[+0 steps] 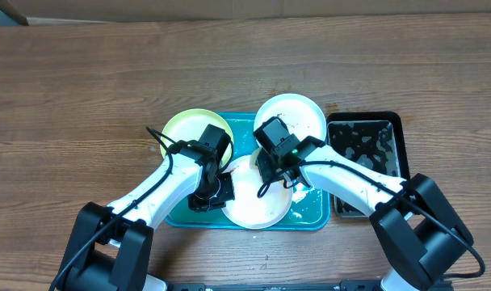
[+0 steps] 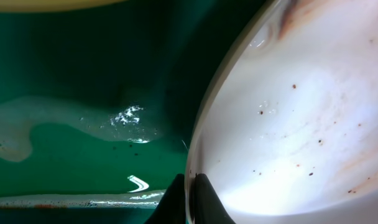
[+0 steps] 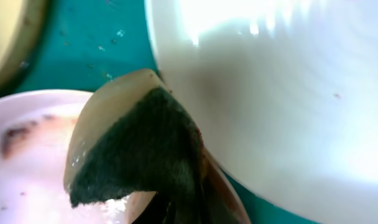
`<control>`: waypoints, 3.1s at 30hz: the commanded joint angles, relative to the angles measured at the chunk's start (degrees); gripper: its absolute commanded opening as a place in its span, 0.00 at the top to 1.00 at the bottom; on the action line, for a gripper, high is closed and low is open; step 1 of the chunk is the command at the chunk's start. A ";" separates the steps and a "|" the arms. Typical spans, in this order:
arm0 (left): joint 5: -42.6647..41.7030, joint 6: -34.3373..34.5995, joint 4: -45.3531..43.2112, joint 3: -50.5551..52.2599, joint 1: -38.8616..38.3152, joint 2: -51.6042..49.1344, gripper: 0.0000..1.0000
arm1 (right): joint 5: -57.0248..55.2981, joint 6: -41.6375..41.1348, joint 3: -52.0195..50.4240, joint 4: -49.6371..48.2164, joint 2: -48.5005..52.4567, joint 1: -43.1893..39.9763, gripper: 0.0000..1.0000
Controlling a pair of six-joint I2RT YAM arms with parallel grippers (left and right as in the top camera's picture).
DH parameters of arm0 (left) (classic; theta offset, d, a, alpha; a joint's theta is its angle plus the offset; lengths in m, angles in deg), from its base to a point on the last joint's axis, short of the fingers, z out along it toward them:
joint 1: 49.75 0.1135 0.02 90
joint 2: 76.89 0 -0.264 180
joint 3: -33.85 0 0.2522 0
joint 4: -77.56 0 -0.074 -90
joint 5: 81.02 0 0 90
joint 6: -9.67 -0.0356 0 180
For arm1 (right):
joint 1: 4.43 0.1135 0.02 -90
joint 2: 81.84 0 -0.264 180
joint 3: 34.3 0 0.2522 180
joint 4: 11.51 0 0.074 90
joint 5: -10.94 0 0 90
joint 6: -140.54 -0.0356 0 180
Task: Clean dirty plates on tray and stack at the side
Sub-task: 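Scrub the white plate with the sponge while left gripper holds it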
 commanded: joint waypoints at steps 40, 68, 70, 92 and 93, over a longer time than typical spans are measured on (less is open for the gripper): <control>-9.25 -12.46 -2.56 0.98 -0.57 0.17 0.96 | 19.02 -16.72 0.90 -5.95 1.73 2.78 0.96; -3.13 -7.21 -1.05 0.98 -0.50 0.17 0.96 | -0.15 -16.48 0.85 6.19 4.48 3.63 0.96; -1.07 -5.51 -1.05 0.98 -0.48 0.17 0.96 | -1.77 -16.48 0.87 7.54 4.46 3.58 0.96; 8.41 3.65 -2.62 0.66 -0.35 0.17 0.96 | -2.34 -16.50 10.29 20.04 0.68 3.06 0.96; 8.41 3.65 -2.62 0.52 -0.35 0.17 0.96 | -2.34 -16.52 11.13 20.85 0.42 2.86 0.96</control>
